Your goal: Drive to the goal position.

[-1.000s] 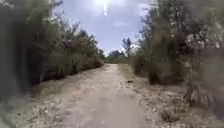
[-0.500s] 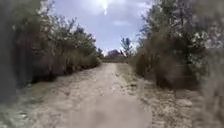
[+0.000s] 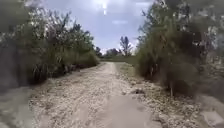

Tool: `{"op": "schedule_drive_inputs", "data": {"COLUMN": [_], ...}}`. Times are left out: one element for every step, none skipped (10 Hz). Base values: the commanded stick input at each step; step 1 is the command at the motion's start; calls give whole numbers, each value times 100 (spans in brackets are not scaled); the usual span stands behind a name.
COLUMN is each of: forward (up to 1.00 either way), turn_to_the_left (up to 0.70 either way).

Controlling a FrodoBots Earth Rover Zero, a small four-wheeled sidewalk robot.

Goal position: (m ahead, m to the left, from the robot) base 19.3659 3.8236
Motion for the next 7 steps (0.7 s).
{"op": "schedule_drive_inputs", "data": {"forward": [85,85,85,85,85,85,85], "turn_to_the_left": [0,0,0,0,0,0,0]}}
